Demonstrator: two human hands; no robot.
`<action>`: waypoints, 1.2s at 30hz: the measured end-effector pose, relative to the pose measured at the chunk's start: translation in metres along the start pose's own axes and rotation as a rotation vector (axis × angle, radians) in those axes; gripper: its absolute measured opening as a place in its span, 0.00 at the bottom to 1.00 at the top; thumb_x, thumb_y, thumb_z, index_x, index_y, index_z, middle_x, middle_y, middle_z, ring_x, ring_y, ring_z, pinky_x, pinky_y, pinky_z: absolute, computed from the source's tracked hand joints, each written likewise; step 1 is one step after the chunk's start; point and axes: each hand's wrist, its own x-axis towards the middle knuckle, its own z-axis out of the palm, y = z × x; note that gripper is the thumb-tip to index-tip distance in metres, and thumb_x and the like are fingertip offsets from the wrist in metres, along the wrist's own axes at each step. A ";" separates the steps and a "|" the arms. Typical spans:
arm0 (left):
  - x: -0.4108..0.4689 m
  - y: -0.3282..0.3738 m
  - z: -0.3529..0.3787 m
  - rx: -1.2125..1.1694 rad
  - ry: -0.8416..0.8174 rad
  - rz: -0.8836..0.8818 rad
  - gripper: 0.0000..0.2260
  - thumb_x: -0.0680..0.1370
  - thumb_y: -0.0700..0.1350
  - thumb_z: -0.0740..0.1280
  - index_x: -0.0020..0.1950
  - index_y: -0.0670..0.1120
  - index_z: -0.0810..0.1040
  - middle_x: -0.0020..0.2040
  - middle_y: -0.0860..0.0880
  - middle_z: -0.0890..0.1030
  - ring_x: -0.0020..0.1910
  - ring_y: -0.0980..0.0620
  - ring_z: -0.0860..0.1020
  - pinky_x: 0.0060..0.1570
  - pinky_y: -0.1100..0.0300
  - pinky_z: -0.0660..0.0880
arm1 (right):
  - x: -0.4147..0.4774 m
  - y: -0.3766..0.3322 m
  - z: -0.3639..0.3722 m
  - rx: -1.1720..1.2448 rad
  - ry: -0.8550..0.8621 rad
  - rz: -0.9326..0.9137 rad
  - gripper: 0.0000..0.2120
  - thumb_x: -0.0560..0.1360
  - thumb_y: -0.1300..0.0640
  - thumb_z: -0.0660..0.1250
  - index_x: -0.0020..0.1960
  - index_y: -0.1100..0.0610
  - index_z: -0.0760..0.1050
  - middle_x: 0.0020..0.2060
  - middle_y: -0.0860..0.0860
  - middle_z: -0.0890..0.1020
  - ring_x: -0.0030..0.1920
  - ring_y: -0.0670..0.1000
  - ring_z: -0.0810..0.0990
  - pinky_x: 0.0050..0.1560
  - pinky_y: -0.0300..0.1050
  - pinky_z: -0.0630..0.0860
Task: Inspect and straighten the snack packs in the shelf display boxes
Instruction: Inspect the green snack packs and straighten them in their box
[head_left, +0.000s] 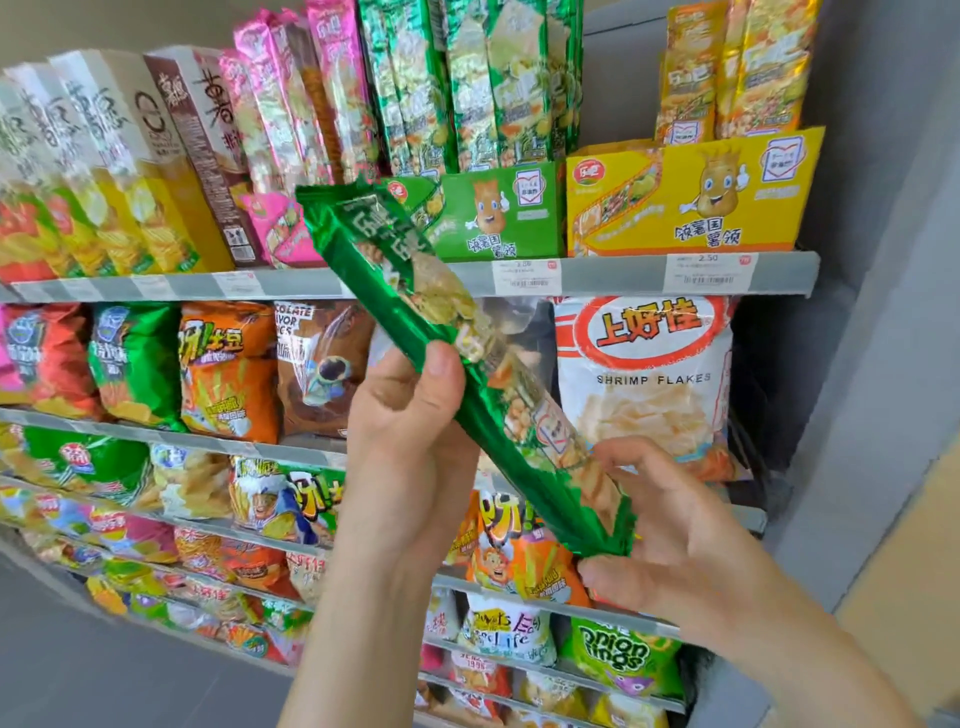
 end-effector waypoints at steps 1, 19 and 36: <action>0.003 0.000 -0.004 -0.012 -0.001 -0.019 0.08 0.71 0.46 0.76 0.45 0.44 0.80 0.41 0.48 0.80 0.42 0.51 0.79 0.47 0.56 0.77 | 0.010 -0.002 0.002 0.044 -0.023 0.032 0.31 0.53 0.37 0.83 0.53 0.42 0.77 0.51 0.49 0.85 0.49 0.53 0.84 0.44 0.44 0.81; 0.068 0.037 -0.001 0.491 -0.187 0.166 0.22 0.74 0.49 0.72 0.59 0.69 0.67 0.50 0.57 0.83 0.56 0.58 0.81 0.50 0.62 0.79 | 0.053 -0.034 0.025 -0.416 0.246 -0.198 0.18 0.72 0.39 0.65 0.61 0.39 0.75 0.56 0.42 0.83 0.56 0.44 0.82 0.53 0.37 0.77; 0.185 0.104 0.093 1.680 -0.149 0.998 0.18 0.76 0.44 0.65 0.66 0.44 0.76 0.64 0.48 0.76 0.64 0.46 0.71 0.66 0.60 0.62 | 0.153 -0.217 -0.044 -0.588 0.593 -0.935 0.11 0.75 0.51 0.68 0.56 0.52 0.75 0.48 0.46 0.82 0.50 0.47 0.82 0.54 0.51 0.79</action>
